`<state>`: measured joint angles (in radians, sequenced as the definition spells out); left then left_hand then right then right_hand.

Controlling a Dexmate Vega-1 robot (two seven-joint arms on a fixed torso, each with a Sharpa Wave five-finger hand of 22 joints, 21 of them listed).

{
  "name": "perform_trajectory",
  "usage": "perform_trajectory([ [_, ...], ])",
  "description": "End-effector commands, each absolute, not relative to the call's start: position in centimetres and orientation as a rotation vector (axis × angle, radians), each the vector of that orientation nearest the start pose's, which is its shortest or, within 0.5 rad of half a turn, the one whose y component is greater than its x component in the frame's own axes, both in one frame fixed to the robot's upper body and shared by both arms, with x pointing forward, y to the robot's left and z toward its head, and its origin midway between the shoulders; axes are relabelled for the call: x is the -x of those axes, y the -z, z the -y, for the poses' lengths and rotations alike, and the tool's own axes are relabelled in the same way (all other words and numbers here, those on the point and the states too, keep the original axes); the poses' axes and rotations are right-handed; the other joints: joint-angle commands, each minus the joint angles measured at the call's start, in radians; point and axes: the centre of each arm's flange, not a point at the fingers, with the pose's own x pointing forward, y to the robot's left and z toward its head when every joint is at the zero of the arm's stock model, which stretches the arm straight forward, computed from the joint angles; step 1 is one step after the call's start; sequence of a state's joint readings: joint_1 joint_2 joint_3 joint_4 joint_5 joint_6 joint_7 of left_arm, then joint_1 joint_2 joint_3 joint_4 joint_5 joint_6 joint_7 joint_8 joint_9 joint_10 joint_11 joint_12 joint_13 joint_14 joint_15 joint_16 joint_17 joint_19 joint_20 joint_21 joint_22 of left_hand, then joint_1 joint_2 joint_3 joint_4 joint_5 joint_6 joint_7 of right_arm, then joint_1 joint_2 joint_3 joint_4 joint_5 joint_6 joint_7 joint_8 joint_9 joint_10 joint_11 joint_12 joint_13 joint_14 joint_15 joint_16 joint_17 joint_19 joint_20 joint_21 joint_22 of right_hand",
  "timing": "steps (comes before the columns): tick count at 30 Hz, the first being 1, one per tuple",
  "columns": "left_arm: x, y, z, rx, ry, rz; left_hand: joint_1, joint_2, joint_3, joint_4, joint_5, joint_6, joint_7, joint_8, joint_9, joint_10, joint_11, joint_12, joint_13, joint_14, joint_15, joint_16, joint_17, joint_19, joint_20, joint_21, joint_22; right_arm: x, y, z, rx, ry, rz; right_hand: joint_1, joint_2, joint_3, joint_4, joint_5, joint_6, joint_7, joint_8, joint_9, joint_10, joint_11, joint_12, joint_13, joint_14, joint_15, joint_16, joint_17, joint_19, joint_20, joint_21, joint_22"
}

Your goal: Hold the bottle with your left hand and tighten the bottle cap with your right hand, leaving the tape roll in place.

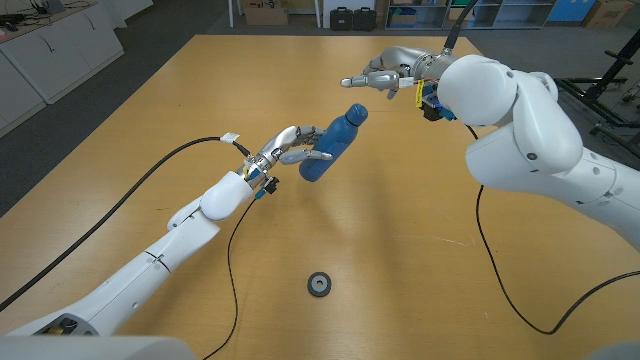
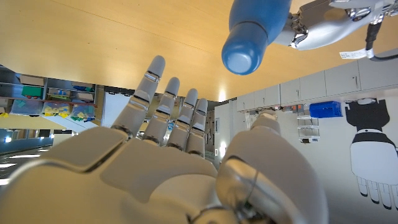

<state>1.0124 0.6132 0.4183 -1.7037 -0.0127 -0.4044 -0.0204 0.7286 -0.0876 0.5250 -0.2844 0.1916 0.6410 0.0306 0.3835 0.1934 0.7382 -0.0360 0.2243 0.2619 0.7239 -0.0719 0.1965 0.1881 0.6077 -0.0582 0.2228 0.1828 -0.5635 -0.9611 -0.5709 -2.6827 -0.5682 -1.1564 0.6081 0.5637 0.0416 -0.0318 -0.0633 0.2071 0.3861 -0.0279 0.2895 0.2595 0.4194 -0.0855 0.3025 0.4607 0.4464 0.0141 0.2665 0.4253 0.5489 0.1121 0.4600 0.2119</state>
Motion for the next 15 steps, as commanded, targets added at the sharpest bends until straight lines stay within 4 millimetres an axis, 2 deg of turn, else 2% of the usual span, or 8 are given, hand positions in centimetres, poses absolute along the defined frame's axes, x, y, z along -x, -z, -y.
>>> perform_trajectory([
  [1,-55.0,3.0,-18.6,-0.532,0.446,0.910,0.095,0.140,0.124,0.108,0.008,0.124,-0.108,0.012,0.009,0.081,-0.072,0.006,0.004,0.015,-0.158,0.001,0.005,0.007,-0.113,-0.001,0.002,-37.7,-16.0,18.9,1.254,-0.151,0.547,0.044,-0.006,0.010,-0.030,0.017,-0.037,-0.007,-0.016,0.002,-0.030,-0.009,-0.019,-0.014,-0.038,0.001,-0.022,-0.011,-0.041,0.021,-0.018,0.001],
  [10,-54.9,2.7,-18.6,-0.528,0.446,0.928,0.101,0.140,0.127,0.105,0.009,0.128,-0.106,0.014,0.009,0.085,-0.072,0.007,0.004,0.017,-0.158,0.001,0.005,0.009,-0.117,-0.001,0.002,-37.3,-16.2,18.2,1.305,-0.154,0.563,0.105,-0.001,0.032,-0.063,0.031,-0.056,-0.027,-0.025,0.004,-0.047,-0.034,-0.032,-0.028,-0.054,0.001,-0.036,-0.025,-0.056,0.035,-0.025,0.001],
  [13,-54.9,2.7,-18.6,-0.522,0.448,0.930,0.102,0.141,0.127,0.105,0.009,0.129,-0.107,0.014,0.009,0.085,-0.071,0.007,0.004,0.019,-0.158,0.002,0.005,0.009,-0.118,-0.001,0.002,-37.3,-16.2,17.8,1.335,-0.142,0.566,0.119,-0.002,0.036,-0.070,0.039,-0.069,-0.045,-0.031,0.005,-0.052,-0.043,-0.035,-0.033,-0.057,-0.003,-0.039,-0.027,-0.059,0.037,-0.027,0.000],
  [15,-54.9,2.7,-18.6,-0.520,0.450,0.931,0.102,0.141,0.127,0.106,0.009,0.130,-0.107,0.014,0.009,0.085,-0.071,0.007,0.004,0.020,-0.158,0.002,0.006,0.009,-0.118,-0.001,0.002,-37.3,-16.2,17.6,1.357,-0.134,0.566,0.130,-0.004,0.038,-0.074,0.047,-0.104,-0.060,-0.046,0.005,-0.055,-0.044,-0.039,-0.038,-0.065,-0.004,-0.044,-0.030,-0.063,0.039,-0.028,0.000],
])
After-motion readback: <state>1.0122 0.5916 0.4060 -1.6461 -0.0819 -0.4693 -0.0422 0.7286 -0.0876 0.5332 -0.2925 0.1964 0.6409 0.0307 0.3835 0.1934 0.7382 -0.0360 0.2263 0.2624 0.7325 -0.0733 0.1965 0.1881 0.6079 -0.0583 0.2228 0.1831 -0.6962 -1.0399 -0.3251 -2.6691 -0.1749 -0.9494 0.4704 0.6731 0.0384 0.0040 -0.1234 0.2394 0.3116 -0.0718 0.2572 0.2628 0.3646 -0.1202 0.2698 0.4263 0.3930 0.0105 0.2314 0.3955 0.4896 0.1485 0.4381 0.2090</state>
